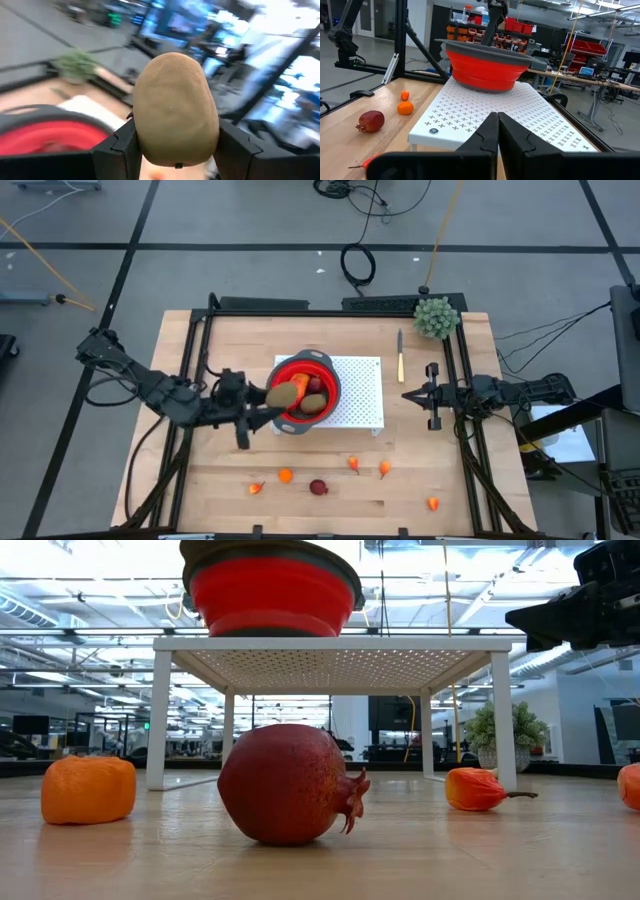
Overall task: Pick & Place Fruit
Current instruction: Put the kiwi into the strainer bowl on the shelf
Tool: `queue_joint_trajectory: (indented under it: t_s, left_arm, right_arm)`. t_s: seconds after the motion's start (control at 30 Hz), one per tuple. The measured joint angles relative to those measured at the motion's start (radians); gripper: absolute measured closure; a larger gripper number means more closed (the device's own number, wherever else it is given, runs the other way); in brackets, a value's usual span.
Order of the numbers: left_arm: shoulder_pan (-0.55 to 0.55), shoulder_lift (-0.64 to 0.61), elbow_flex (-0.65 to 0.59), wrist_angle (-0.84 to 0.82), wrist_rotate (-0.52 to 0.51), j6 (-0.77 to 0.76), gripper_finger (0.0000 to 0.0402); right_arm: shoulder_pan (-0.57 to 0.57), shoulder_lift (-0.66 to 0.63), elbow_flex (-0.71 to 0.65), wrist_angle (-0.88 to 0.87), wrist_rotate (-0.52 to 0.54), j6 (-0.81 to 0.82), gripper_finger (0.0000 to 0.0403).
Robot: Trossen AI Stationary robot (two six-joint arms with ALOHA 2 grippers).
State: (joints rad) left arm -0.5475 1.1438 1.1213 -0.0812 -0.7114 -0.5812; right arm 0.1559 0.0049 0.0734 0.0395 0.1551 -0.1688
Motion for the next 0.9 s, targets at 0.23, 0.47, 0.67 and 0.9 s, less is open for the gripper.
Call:
queue_joint_trajectory:
  t_s: [0.23,0.47,0.67,0.9]
  left_arm:
    - [0.000,0.001,0.000,0.093,0.293,0.166,0.0218]
    - [0.000,0.002,0.000,0.152,0.464,0.318,0.0217]
    - [0.000,0.002,0.000,0.178,0.513,0.374,0.0217]
    - [0.000,0.002,0.000,0.177,0.498,0.367,0.0217]
  right_arm:
    - [0.000,0.000,0.000,0.000,0.000,0.000,0.0403]
    - [0.000,0.000,0.000,0.000,0.000,0.000,0.0403]
    - [0.000,0.000,0.000,0.000,0.000,0.000,0.0403]
    - [0.000,0.000,0.000,0.000,0.000,0.000,0.0403]
